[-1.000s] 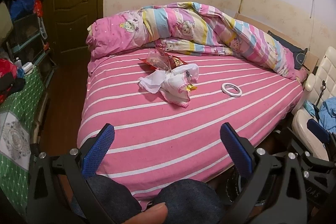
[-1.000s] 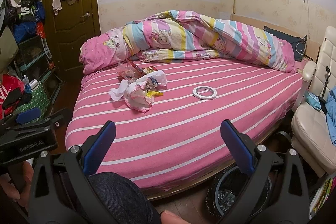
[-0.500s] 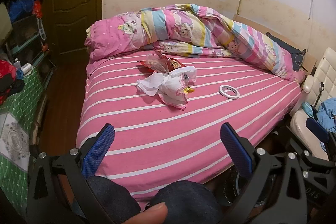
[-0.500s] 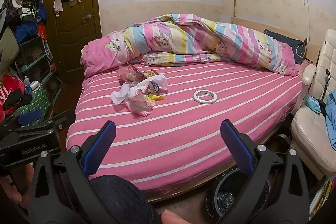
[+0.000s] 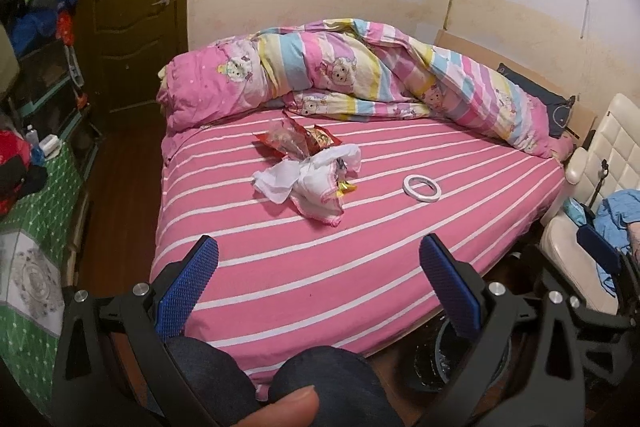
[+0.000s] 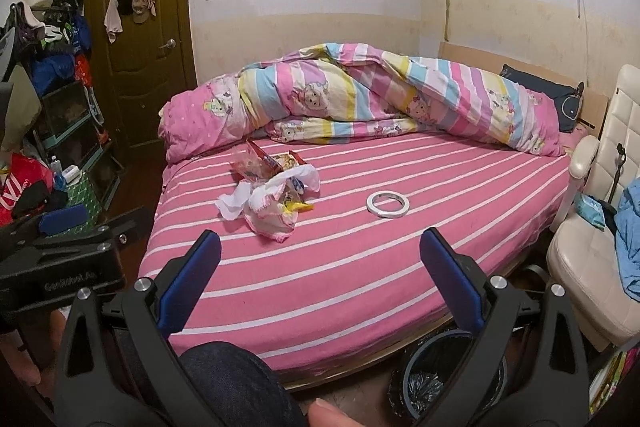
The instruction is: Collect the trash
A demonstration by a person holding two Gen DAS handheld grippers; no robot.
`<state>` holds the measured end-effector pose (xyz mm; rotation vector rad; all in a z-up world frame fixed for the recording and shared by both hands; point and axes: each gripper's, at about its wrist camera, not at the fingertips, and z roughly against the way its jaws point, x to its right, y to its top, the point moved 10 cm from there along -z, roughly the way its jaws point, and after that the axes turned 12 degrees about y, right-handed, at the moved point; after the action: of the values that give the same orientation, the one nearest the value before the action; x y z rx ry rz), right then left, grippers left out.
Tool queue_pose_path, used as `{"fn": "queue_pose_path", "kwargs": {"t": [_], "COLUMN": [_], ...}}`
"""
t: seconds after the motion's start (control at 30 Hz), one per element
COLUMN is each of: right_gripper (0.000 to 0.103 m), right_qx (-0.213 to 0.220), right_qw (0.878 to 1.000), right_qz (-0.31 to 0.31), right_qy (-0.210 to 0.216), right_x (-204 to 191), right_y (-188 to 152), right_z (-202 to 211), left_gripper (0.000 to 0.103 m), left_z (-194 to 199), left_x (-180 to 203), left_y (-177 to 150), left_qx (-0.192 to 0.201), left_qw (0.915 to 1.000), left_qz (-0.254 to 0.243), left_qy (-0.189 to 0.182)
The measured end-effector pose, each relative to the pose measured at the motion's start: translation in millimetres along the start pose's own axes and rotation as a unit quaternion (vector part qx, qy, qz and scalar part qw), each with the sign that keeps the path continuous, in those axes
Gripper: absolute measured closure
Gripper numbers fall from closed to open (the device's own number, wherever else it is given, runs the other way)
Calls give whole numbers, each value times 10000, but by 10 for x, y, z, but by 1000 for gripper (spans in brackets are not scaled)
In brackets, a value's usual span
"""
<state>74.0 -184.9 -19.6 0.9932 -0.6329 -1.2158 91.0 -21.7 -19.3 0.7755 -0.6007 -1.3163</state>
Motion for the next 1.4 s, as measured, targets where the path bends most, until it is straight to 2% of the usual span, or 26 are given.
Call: {"fn": "queue_pose_path", "kwargs": {"t": [0.4, 0.57, 0.73, 1.0, 1.17, 1.23, 1.3, 1.4], "right_gripper": [5, 5, 5, 5, 5, 5, 5, 5], "right_qx": [75, 106, 253, 95, -183, -491, -612, -742], "right_qw": [10000, 9999, 9994, 9997, 9997, 9983, 9940, 9908], "right_qz": [-32, -47, 226, 200, 153, -182, -724, -929], "right_qy": [40, 30, -62, -75, 33, 248, 553, 642], "right_x": [-1, 29, 15, 111, 161, 204, 284, 354], "right_y": [260, 291, 353, 286, 191, 130, 100, 82], "right_z": [136, 80, -23, -347, -652, -833, -1016, -1302], "left_gripper": [5, 5, 5, 5, 5, 5, 5, 5], "left_z": [75, 60, -26, -413, -728, -885, -1039, -1300], "left_x": [7, 10, -56, -128, -130, -153, -143, -150], "left_y": [247, 260, 301, 288, 228, 201, 182, 166], "left_qx": [-56, -66, -133, -400, -664, -779, -869, -957], "left_qw": [10000, 10000, 9999, 9991, 9976, 9966, 9958, 9949], "left_qz": [-19, -16, 67, 121, 191, 253, 244, 256], "left_qy": [-30, -28, -20, -22, -87, -103, -153, -175]}}
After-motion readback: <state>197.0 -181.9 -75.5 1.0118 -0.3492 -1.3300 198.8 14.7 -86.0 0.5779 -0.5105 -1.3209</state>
